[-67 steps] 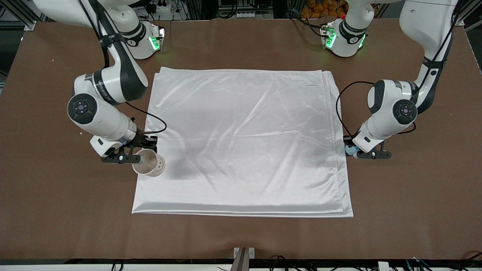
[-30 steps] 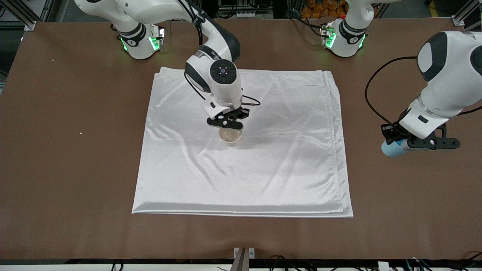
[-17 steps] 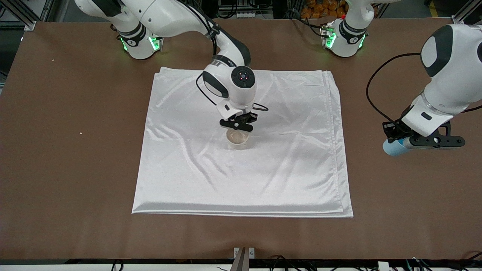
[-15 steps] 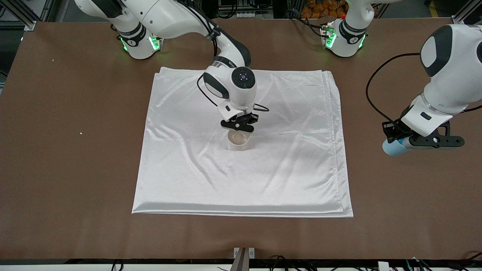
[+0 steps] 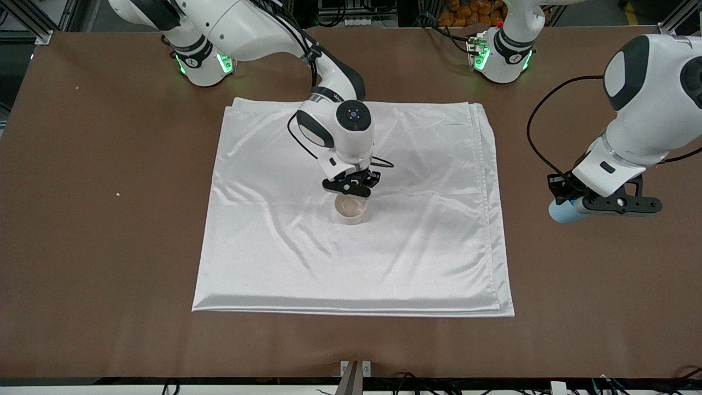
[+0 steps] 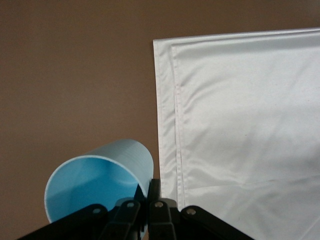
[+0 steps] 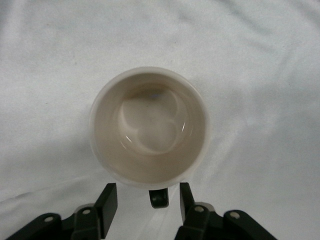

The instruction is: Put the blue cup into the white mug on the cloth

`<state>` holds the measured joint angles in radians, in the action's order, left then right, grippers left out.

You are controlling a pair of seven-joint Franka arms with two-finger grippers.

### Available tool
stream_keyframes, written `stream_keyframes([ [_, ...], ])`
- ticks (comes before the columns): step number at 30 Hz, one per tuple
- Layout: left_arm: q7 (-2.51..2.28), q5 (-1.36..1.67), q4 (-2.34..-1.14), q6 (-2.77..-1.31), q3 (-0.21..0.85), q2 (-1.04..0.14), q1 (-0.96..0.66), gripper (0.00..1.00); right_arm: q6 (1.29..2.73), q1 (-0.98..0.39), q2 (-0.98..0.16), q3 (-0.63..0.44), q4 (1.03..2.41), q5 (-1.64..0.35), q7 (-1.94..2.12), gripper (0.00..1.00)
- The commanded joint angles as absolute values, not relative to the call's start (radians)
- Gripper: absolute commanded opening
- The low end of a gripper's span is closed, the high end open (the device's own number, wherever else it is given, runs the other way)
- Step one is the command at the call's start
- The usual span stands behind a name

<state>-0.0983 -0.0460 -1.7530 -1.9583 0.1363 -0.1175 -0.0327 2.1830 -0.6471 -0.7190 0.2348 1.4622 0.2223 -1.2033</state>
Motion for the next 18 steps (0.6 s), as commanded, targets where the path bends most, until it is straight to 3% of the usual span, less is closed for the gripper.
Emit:
stream_keyframes([
  [1, -0.114, -0.068, -1.723, -1.934, 0.158, -0.129, -0.04, 0.0, 2.116, -0.6, -0.654, 0.288, 1.46, 0.242, -1.221, 1.0],
  [11, -0.274, -0.071, -1.689, -1.934, 0.229, -0.19, -0.086, 0.0, 2.06, -0.401, -0.365, 0.4, 1.64, 0.16, -1.2, 1.0],
  [18, -0.405, -0.072, -1.643, -1.934, 0.229, -0.247, -0.181, 0.0, 1.956, -0.27, -0.259, 0.466, 1.666, 0.158, -1.08, 1.0],
])
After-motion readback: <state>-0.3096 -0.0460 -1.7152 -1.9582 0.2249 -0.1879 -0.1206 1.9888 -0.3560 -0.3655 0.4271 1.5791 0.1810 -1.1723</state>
